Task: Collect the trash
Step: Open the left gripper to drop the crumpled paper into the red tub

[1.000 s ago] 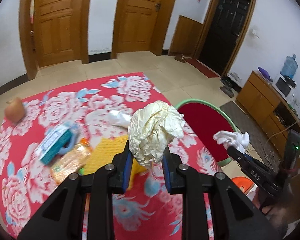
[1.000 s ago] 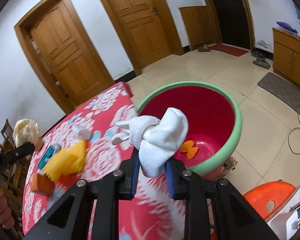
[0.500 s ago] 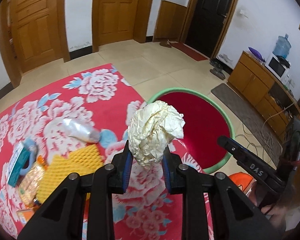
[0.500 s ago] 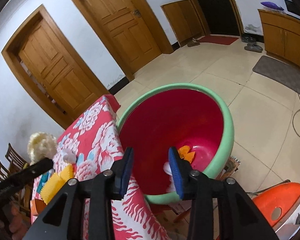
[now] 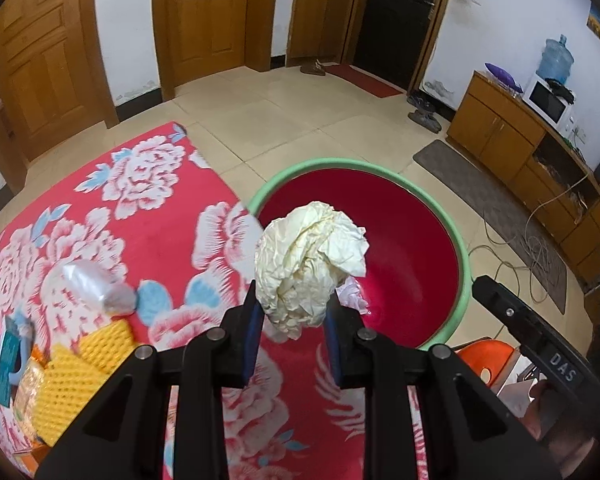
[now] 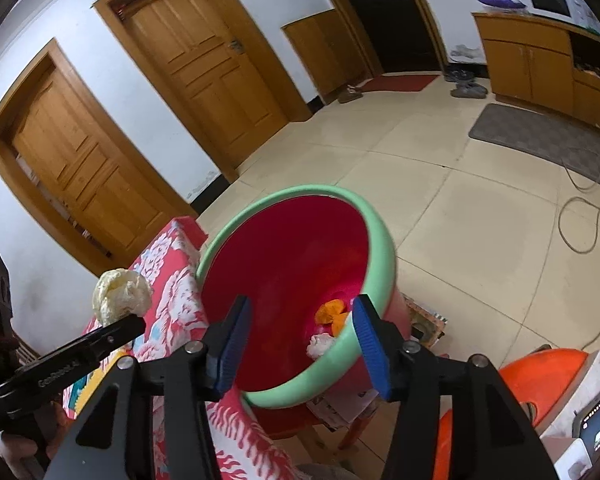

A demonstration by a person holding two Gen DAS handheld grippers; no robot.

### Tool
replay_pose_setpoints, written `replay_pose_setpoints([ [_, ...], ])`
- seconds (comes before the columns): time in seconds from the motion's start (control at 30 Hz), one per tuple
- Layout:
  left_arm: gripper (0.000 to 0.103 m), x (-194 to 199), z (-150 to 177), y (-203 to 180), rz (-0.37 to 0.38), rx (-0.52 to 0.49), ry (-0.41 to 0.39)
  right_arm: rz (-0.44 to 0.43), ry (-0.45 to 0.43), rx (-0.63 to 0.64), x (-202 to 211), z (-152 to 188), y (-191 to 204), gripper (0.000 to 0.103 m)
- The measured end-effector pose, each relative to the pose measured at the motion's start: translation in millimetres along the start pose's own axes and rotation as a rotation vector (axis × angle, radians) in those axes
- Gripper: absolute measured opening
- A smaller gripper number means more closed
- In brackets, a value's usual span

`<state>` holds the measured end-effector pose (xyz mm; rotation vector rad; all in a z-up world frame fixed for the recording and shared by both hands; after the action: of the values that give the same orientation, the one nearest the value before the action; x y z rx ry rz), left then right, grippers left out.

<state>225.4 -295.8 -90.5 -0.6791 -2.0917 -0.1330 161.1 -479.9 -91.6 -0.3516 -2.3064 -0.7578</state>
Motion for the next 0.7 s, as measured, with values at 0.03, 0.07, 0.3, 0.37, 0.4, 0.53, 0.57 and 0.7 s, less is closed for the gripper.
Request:
replay_pose_setpoints([
  [0.03,0.026,-2.3,-0.7,-2.2,-0.002,-0.006,0.001,0.002,-0.003,-0.009,1.2,-0.7,-2.5,0.057],
  [0.07,0.027,-4.7,-1.4,-4.2,-0.006,-0.011,0.004,0.004,-0.004,-0.013,1.8,-1.1,-4.7,0.058],
  [0.3,0.054,-10.7,-5.0,-11.0,-0.03,-0.028,0.009,-0.01,-0.004,-0.037,4.1,-0.1,-9.7,0.059],
  [0.37,0.056,-10.0,-5.5,-11.6,-0.026,-0.02,0.005,-0.012,-0.008,-0.037,6.1,0.1,-10.1,0.06],
  [0.4,0.057,-9.4,-5.0,-11.7,-0.022,-0.015,0.004,-0.013,-0.008,-0.038,6.5,0.7,-11.7,0.06],
  [0.53,0.057,-8.4,-3.1,-10.3,-0.024,-0.005,0.004,-0.018,-0.011,-0.038,9.2,1.2,-10.7,0.061],
  [0.57,0.057,-7.9,-2.3,-9.4,-0.023,-0.003,0.004,-0.019,-0.011,-0.039,10.1,1.6,-10.9,0.061],
  [0.7,0.057,-4.5,1.7,-6.8,-0.025,0.004,0.003,-0.019,-0.011,-0.037,11.1,1.6,-11.0,0.061],
])
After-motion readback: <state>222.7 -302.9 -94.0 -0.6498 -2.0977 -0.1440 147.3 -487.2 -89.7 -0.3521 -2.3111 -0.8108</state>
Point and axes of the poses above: each gripper's, at about its wrist camera, not at the fingertips, and x roughly against the way its jaws point, y to its left, z to its underside, the point moved 10 cm from there along -x, roughly the way its jaws point, and after that the axes turned 3 degrees about z, right-handed, at the moved point
